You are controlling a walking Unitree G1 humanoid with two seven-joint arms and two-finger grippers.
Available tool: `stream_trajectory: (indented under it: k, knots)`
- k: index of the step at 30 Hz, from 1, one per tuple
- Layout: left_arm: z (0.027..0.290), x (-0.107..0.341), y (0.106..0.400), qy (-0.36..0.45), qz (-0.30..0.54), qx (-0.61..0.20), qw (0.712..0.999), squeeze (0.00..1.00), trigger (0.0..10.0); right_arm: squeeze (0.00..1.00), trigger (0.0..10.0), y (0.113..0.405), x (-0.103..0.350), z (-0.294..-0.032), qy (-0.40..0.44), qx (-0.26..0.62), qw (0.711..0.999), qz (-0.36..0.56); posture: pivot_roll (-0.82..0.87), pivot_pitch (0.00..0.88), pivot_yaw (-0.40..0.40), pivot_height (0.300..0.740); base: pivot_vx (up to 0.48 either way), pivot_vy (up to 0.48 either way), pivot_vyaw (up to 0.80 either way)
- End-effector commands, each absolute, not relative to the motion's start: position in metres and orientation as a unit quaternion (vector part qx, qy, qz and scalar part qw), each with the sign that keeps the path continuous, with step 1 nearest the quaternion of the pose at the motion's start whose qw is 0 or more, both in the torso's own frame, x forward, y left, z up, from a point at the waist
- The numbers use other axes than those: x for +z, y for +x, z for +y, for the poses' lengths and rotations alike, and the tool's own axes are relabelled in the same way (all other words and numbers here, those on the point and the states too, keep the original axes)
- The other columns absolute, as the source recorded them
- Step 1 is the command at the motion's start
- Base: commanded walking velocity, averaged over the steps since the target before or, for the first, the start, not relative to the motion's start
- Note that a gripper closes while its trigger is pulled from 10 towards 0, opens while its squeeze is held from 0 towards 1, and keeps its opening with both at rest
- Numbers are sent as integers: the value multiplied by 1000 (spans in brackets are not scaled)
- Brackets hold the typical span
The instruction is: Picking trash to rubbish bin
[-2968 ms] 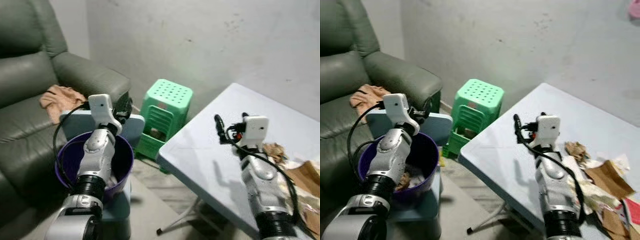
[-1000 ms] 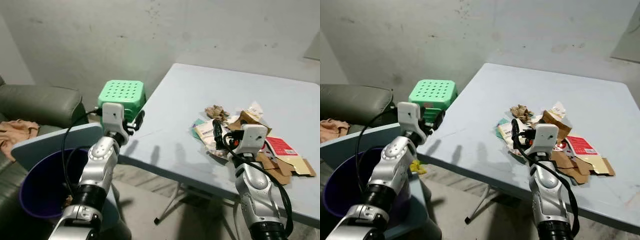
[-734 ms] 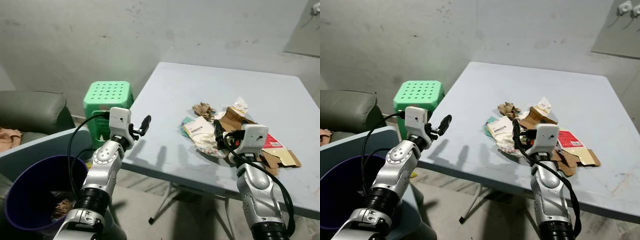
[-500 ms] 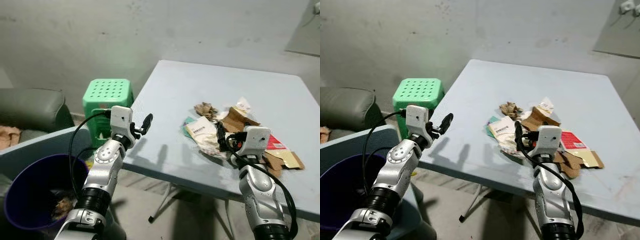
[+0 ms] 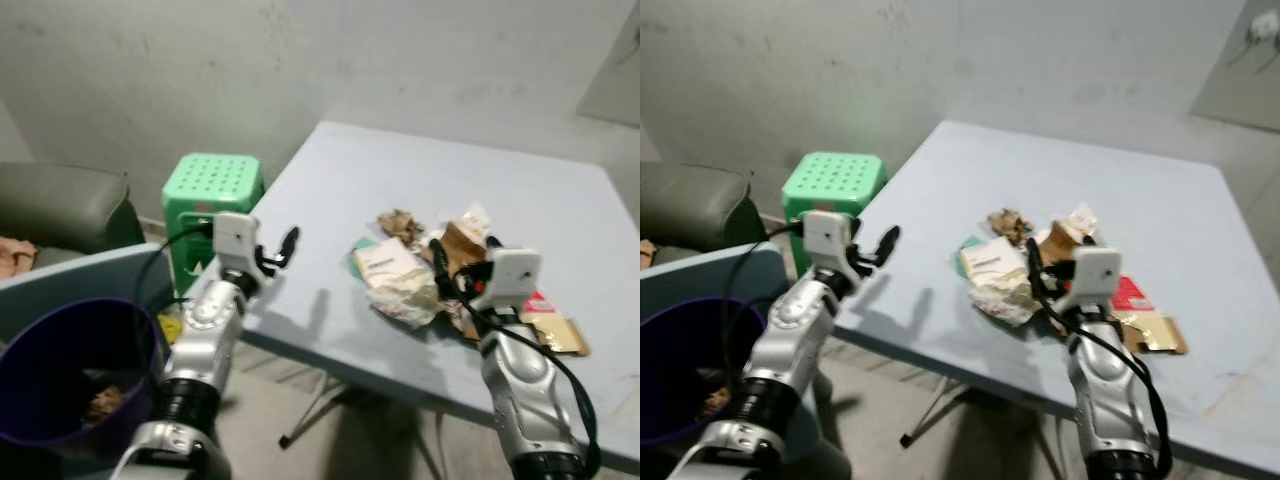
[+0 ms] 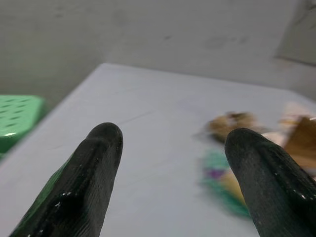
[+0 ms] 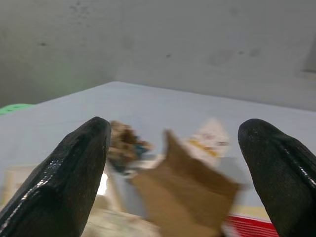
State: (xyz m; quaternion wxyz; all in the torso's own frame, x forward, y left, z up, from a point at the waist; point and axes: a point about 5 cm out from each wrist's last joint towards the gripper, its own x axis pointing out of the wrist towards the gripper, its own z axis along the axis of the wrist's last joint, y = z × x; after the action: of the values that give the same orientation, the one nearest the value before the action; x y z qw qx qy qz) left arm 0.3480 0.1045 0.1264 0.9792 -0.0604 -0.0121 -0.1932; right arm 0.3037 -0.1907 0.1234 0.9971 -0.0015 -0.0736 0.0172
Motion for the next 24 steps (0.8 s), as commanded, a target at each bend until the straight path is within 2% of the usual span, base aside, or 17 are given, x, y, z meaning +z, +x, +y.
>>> stream_trajectory:
  k: [1, 5, 8, 24]
  knots:
    - [111, 129, 349, -54, -15, -187, 981, 0, 10000, 0, 10000, 305, 127, -188, -1, 24, 997, -77, -40, 0, -34, 740, 0, -465, 0]
    - [111, 129, 350, -70, -9, -177, 982, 0, 10000, 0, 10000, 305, 127, -188, -2, 26, 997, -76, -40, 0, -38, 740, 0, 0, 0]
    - [109, 128, 350, -50, -6, -183, 982, 0, 10000, 0, 10000, 305, 127, -189, -3, 27, 997, -76, -40, 0, -39, 740, 0, 0, 0]
    - [99, 132, 341, -23, -19, -274, 961, 0, 10000, 0, 10000, 306, 130, -187, -4, 40, 996, -74, -38, 0, -53, 740, 0, 0, 0]
